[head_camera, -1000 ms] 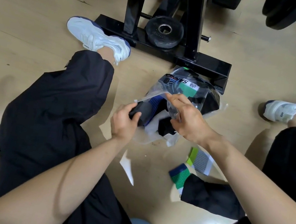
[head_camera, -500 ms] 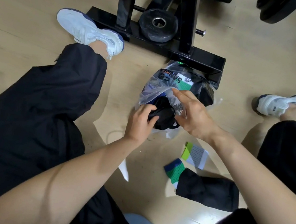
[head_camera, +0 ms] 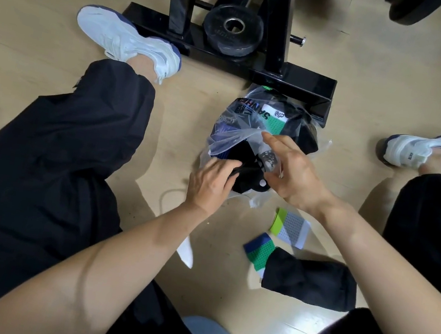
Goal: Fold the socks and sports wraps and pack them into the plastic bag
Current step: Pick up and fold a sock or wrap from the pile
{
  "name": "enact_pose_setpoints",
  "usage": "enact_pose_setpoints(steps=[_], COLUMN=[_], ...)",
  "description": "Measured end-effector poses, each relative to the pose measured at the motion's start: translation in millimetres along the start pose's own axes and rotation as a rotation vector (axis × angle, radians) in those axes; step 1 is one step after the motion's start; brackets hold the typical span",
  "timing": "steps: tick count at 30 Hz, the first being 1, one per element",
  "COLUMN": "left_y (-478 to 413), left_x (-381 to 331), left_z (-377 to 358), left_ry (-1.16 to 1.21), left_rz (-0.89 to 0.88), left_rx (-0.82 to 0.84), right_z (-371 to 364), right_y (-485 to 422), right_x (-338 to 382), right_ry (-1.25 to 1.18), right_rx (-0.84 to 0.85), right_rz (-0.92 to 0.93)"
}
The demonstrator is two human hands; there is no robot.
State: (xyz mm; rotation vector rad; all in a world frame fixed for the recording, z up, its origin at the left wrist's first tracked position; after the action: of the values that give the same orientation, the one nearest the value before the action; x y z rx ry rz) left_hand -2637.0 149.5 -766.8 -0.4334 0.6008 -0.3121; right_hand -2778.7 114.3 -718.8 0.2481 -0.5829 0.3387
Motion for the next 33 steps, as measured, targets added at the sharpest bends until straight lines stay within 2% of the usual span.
enact_pose_setpoints(steps=[4, 6, 9, 11, 15, 17, 20, 24, 26, 29, 33], left_y=[-2.0, 6.6, 22.5, 26.4, 31.6, 31.2, 21.4, 30.2, 31.7, 28.3, 24.7], left_x=[4.2, 7.8, 17.1, 20.4, 22.7, 17.3, 7.8, 25.0, 32.1, 29.7, 23.7], left_z=[-11.4, -34.6, -59.1, -70.8, -104.0, -112.8, -120.2, -141.1, -141.7, -128.8, -100.9], left_ry=[-0.111, -0.122, 0.033, 0.139, 0.291, 0.275, 0.223, 0.069, 0.031, -0.026, -0.012], left_rz=[-0.048, -0.084, -0.040, 0.035, 0.261, 0.247, 0.154, 0.270, 0.279, 0.192, 0.143], left_rx=[0.041, 0.168, 0.335, 0.457, 0.813, 0.948, 1.000, 1.144, 1.138, 1.098, 1.057], right_z=[2.8, 1.7, 1.0, 0.5, -1.5, -3.1, -6.8, -9.9, -8.7, -11.2, -19.3], right_y=[3.1, 3.8, 5.8, 7.9, 11.8, 14.9, 18.9, 24.0, 27.4, 33.5, 38.7], right_x=[1.8, 3.0, 3.6, 5.0, 11.2, 13.1, 9.8, 1.8, -2.2, -7.0, -0.7], right_ry=[0.005, 0.017, 0.027, 0.024, 0.033, 0.040, 0.032, 0.079, 0.105, 0.108, 0.075], right_rx=[-0.008, 0.001, 0.003, 0.006, 0.001, -0.003, 0.005, 0.024, 0.038, 0.062, 0.053], right_rz=[0.010, 0.017, 0.023, 0.029, 0.059, 0.070, 0.064, 0.050, 0.016, -0.020, 0.016])
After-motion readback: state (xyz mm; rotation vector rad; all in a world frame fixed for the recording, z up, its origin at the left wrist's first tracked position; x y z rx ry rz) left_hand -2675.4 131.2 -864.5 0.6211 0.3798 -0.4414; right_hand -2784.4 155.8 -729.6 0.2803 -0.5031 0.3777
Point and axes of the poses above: each hand's wrist, its own y-axis away from the middle knuckle, its own z-axis out of the back of the hand, x = y × z, the point moved 10 cm from there along -y, towards the middle knuckle, and after that the axes turned 5 degrees about y, right-handed, at the moved point
